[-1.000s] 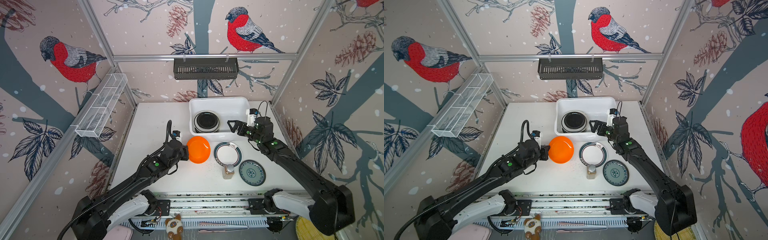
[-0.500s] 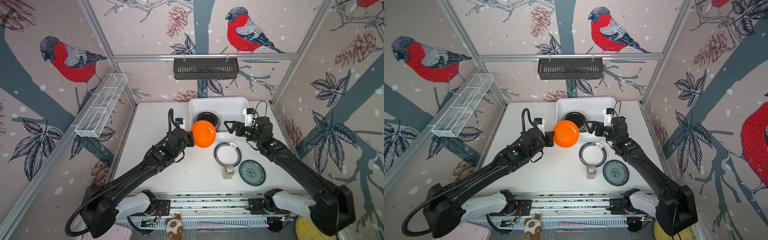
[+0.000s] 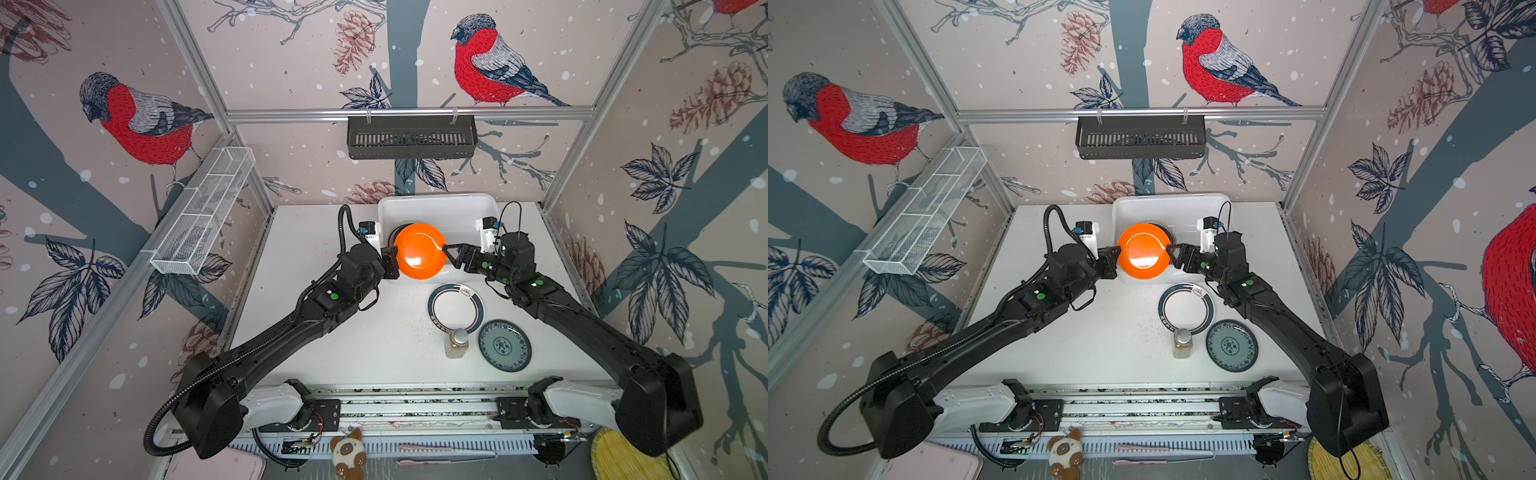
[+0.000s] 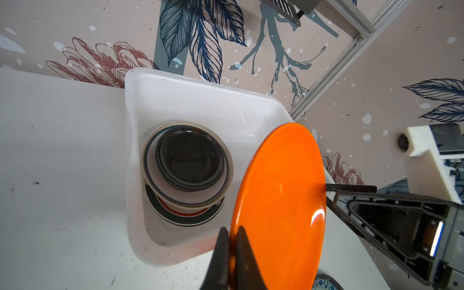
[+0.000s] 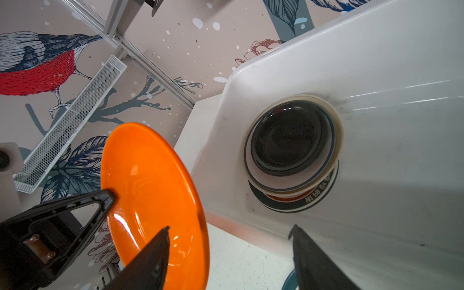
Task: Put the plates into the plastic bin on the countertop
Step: 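Carry the orange plate toward the bin while the right gripper grasps its far edge, then lower the orange plate flat onto the bin stack with the right gripper and release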
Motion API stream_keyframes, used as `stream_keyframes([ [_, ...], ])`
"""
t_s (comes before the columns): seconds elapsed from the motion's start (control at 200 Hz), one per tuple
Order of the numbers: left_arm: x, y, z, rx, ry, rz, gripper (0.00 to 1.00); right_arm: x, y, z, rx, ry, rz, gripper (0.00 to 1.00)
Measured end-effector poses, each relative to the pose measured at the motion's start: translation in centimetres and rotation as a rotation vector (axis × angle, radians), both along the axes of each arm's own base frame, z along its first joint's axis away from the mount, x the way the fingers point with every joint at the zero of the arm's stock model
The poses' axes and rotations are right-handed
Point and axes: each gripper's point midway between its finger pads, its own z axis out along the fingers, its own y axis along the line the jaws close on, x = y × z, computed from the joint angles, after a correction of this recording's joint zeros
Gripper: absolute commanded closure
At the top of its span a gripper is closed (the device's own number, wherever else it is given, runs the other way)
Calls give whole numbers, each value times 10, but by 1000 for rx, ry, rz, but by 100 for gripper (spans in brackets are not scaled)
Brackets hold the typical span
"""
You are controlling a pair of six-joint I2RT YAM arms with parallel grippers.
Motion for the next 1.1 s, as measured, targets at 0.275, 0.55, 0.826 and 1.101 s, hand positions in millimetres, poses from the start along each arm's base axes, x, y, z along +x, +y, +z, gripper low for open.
stream_keyframes([
  [0.275, 8, -14, 8, -28, -14, -41, 100, 5, 12, -5, 34, 26, 46, 69],
  [0.55, 20, -10, -5, -6, 7, -5, 98, 10, 19, 3, 81, 28, 69, 97],
  [0.826, 20, -10, -4, -9, 6, -27, 27, 19, 24, -2, 91, 65, 66, 100],
  [1.101, 10, 8, 21, -8, -86, 6, 2, 58, 17, -6, 64, 95, -20, 100],
])
